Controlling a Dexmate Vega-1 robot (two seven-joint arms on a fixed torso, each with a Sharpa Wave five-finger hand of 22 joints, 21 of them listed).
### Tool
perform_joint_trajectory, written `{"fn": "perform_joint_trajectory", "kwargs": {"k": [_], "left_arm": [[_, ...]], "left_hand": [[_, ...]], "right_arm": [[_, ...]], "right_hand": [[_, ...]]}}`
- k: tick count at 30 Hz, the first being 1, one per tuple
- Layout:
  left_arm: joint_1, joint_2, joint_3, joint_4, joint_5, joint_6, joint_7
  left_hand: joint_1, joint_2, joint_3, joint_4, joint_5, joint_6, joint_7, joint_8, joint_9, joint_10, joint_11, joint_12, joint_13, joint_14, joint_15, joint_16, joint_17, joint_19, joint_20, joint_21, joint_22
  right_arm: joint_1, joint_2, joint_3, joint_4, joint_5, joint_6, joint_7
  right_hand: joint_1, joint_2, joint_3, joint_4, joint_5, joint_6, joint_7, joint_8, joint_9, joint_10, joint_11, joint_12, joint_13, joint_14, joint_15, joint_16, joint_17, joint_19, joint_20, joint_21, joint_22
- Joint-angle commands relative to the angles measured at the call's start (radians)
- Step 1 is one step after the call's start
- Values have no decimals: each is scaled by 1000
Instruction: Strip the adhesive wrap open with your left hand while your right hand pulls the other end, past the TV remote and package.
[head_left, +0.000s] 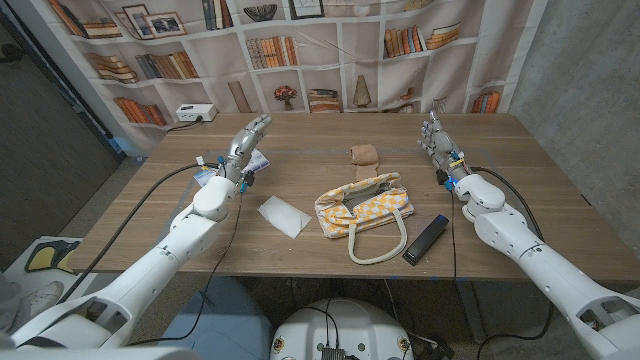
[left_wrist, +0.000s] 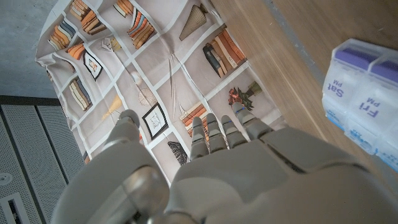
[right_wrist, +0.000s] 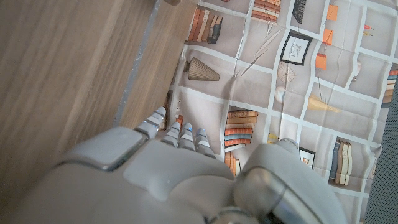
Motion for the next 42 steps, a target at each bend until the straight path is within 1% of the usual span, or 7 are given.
{"fn": "perform_joint_trajectory", "kwargs": {"k": [1, 4, 9, 12, 23, 31, 42], "left_arm": [[6, 48, 12, -71, 92, 52, 48], [9, 61, 15, -97, 124, 75, 68], [20, 82, 18, -145, 177, 116, 104], [24, 88, 21, -162, 194, 133, 112], [-19, 119, 53, -163, 272, 171, 84], [-44, 128, 69, -156, 320, 175, 82], [-46, 156, 91, -194, 450, 222, 140]], "left_hand": [[24, 4, 15, 0, 2, 10, -5, -2, 0, 11, -1, 4, 1, 12, -2, 4, 1, 11, -1, 6, 3], [45, 4, 20, -2, 2, -3, -24, -12, 0, 8, -7, 0, 0, 13, -8, 0, 1, 11, -4, 1, 3], [62, -10, 19, -1, 0, -37, -21, -29, 0, -8, -18, -11, 0, -1, -3, -8, 1, 1, 2, -7, 3], [74, -19, 18, 1, -1, -60, -64, -36, 0, 2, -15, -11, 1, 5, -5, -7, 1, 3, 6, -9, 3], [73, -28, 7, 13, -2, -55, -37, -34, 1, 3, -13, -16, 2, 5, -6, -9, 2, 2, 9, -11, 4], [81, 31, 21, 31, 5, -80, -35, -40, 2, -6, -8, -23, 4, -2, 1, -8, 5, -3, 14, -13, 6], [51, 0, -7, 37, 0, -78, -46, -36, 1, 0, -14, -23, 4, 0, -10, -7, 6, -2, 3, -13, 5]], "right_arm": [[3, -8, 12, 11, 9, 10, 12], [3, -11, 15, 14, 11, 11, 16], [-3, -14, 22, 11, 24, 8, 20], [-3, -17, 22, 15, 23, 11, 26], [13, -18, 16, 24, 18, 2, 31], [12, -17, 21, 24, 20, 1, 22], [16, -11, 25, 36, 25, 10, 24]], "right_hand": [[15, -3, -1, -11, -3, -8, 0, 4, 4, -2, 3, 7, 4, -12, -1, 2, 0, -5, 7, 3, 4], [17, -3, -1, -12, -3, -8, 1, 5, 4, -2, 3, 7, 4, -12, -1, 3, 0, -5, 7, 3, 4], [20, -2, 1, -13, -4, -8, 1, 5, 4, -2, 4, 7, 4, -12, -1, 3, 0, -5, 6, 4, 4], [22, -1, 1, -14, -5, -7, 0, 5, 4, -2, 3, 8, 4, -12, -2, 3, 0, -4, 6, 5, 4], [28, 1, 4, -17, -7, -7, 0, 6, 4, -1, 5, 8, 4, -12, -2, 4, 0, -4, 5, 6, 4], [32, 2, 5, -20, -9, -7, 1, 6, 4, -1, 5, 8, 4, -12, -1, 4, 0, -4, 4, 7, 4], [36, 2, 6, -22, -11, -7, 0, 6, 4, -2, 3, 9, 4, -12, -3, 4, 0, -4, 5, 7, 4]]}}
